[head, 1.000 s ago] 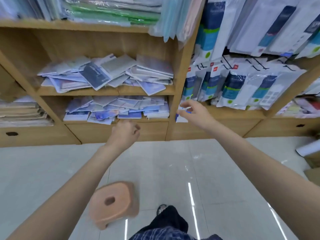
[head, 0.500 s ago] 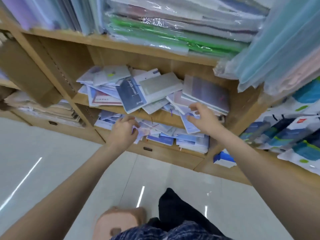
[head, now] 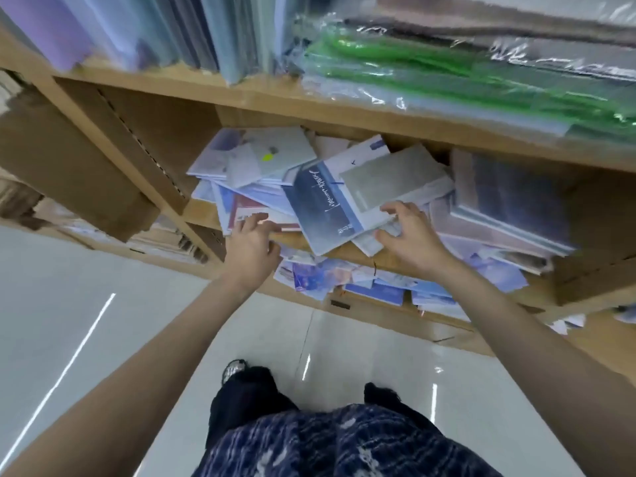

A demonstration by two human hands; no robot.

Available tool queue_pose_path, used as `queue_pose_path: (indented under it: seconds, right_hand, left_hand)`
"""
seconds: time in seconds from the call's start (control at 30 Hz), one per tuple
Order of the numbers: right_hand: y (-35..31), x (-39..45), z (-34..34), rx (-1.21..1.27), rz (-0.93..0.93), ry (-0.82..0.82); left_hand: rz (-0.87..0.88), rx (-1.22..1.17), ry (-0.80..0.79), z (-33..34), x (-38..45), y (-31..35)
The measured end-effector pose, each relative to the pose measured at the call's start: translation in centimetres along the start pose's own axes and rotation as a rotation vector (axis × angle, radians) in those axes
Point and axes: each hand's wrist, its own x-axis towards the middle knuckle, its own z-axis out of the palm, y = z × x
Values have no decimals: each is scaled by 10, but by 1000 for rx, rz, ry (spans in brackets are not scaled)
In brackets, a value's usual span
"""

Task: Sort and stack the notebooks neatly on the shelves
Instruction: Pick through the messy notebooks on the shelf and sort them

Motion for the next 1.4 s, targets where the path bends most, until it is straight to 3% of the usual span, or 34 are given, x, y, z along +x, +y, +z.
queue_pose_path:
  seconds: [0.13, 0.3, 0.47, 0.7, 0.87, 0.97, 1.1, 1.3, 1.4]
  right_hand:
    - [-29, 23, 60, 60, 117, 123]
    - [-49, 54, 113, -226, -36, 108]
    - [-39, 119, 125, -260, -180, 158]
    - [-40, 176, 135, -268, -319, 138]
    - [-37, 170, 142, -321, -380, 186]
    - [-35, 134, 159, -229, -451, 256]
    - [-22, 81, 188, -11, -442, 392]
    - [-23, 36, 234, 92, -415, 391]
    - [-29, 24, 259, 376, -358, 390]
  left_hand:
    - [80, 7, -30, 14, 41, -56]
    - [173, -35, -32, 46, 73, -107]
    - [195, -217, 269, 83, 135, -136]
    - [337, 184, 517, 101, 181, -170]
    - [396, 160, 725, 109, 162, -165]
    - [470, 71, 857, 125, 134, -166]
    - [529, -20, 838, 139, 90, -165]
    - [619, -143, 844, 143, 1, -179]
    - [643, -157, 873, 163, -36, -198]
